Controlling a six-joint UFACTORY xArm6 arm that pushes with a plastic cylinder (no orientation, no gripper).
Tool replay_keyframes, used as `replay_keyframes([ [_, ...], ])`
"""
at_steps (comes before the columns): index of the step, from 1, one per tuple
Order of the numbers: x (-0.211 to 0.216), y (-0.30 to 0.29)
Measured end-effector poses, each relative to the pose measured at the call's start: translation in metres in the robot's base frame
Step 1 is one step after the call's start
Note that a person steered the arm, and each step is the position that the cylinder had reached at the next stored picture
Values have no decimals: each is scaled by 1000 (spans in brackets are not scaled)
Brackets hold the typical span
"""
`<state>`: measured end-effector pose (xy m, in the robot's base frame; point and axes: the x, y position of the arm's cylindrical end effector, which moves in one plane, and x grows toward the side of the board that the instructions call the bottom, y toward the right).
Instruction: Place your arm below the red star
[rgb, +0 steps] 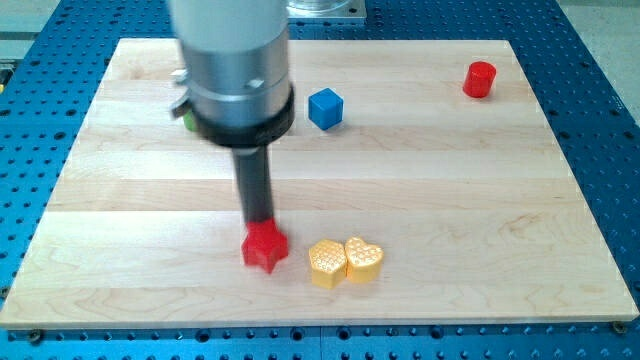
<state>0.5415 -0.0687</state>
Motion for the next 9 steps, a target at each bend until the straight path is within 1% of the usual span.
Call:
replay_keyframes([
  [1,6,-5],
  [2,-22,14],
  [3,-62,132],
  [4,-1,198],
  [5,77,174],
  [7,77,125],
  [9,77,-9],
])
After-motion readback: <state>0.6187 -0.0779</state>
